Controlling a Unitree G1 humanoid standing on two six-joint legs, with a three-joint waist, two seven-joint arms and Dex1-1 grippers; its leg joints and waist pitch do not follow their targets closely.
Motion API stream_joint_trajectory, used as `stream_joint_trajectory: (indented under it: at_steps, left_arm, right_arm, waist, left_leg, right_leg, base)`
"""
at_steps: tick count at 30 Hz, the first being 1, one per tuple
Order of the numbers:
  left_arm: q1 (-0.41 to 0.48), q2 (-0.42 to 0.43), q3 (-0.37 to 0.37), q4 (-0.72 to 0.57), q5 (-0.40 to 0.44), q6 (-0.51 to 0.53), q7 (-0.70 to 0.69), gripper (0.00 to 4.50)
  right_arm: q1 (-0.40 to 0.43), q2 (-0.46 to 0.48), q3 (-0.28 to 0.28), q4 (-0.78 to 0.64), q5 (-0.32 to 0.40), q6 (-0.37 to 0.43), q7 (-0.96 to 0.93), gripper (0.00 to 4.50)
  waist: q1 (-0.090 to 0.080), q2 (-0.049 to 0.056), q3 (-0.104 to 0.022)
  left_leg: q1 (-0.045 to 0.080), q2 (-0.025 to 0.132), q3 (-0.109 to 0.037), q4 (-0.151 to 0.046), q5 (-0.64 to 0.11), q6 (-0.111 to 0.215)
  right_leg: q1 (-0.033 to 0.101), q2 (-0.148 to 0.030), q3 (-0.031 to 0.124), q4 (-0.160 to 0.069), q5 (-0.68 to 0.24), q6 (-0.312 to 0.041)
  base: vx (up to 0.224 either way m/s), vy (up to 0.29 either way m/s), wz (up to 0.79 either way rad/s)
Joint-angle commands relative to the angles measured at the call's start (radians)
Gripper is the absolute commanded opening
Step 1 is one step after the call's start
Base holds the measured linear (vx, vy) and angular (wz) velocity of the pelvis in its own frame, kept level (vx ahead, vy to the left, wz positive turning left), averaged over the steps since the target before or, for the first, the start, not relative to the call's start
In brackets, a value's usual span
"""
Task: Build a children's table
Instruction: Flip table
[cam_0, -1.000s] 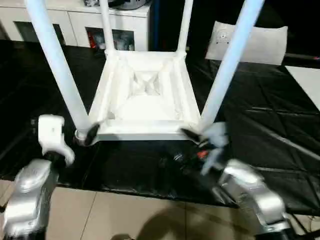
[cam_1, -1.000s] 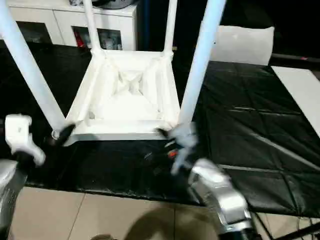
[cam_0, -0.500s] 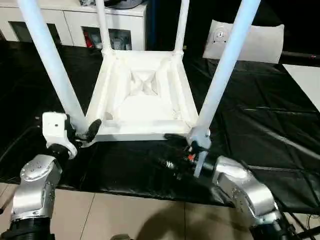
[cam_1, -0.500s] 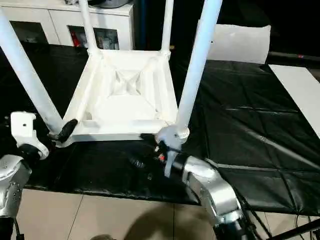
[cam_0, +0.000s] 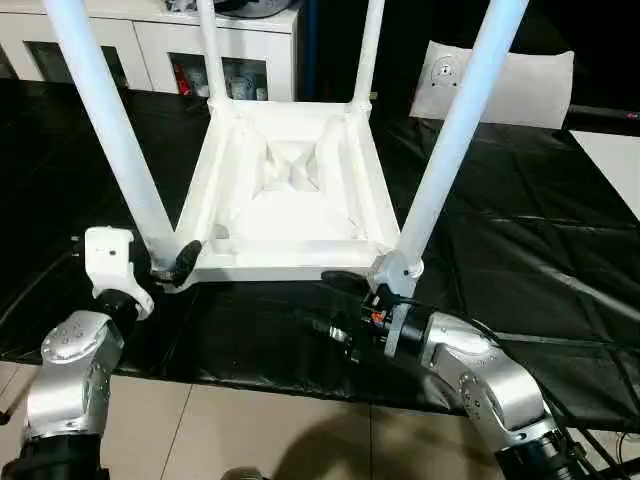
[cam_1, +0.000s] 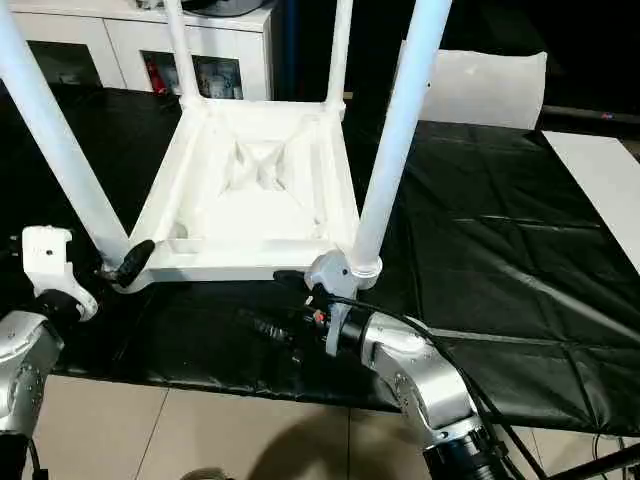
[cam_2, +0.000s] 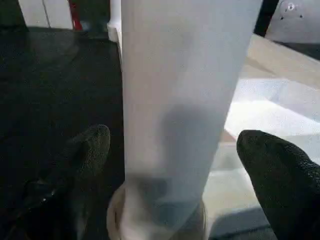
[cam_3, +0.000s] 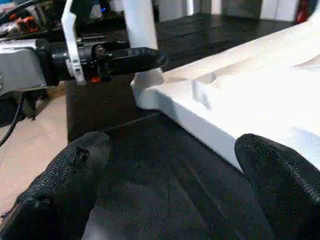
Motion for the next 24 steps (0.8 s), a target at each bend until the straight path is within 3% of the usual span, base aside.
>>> stream_joint_trajectory:
  at_steps: [1,9,14,24]
  left_arm:
    - [-0.010,0.014,-0.009,0.016,0.005,-0.007,-0.010,4.30]
    - [-0.058,0.081,0.010,0.141,-0.024,-0.058,-0.129,4.30]
    - [-0.086,0.128,0.019,0.200,-0.051,-0.083,-0.231,3.95]
    - [-0.143,0.174,-0.001,0.321,-0.067,-0.127,-0.378,3.04]
  right_arm:
    - [-0.022,-0.009,-0.005,-0.002,0.004,0.018,0.012,4.50]
    - [-0.038,-0.046,0.022,0.000,0.024,0.012,0.125,4.50]
    - [-0.048,-0.057,0.028,0.011,0.032,0.001,0.167,4.50]
    - [-0.058,-0.054,0.027,0.035,0.030,-0.020,0.207,4.50]
  waist:
    - [0.001,0.016,-0.052]
    - [0.003,0.015,-0.054]
    - [0.004,0.016,-0.053]
    - [0.014,0.018,-0.055]
  left_leg:
    - [-0.004,0.079,-0.029,-0.087,-0.133,0.018]
    - [-0.004,0.077,-0.028,-0.085,-0.115,0.034]
    - [-0.001,0.079,-0.028,-0.088,-0.134,0.023]
    - [0.004,0.080,-0.026,-0.089,-0.133,0.011]
  right_leg:
    - [0.041,-0.119,0.084,-0.062,-0.146,-0.147]
    - [0.042,-0.120,0.083,-0.059,-0.118,-0.153]
    - [0.041,-0.122,0.084,-0.059,-0.146,-0.154]
    - [0.040,-0.124,0.086,-0.054,-0.106,-0.173]
  base:
    - [0.000,0.000,0.00]
    - [0.000,0.000,0.00]
    - [0.000,0.000,0.00]
    - [0.000,0.000,0.00]
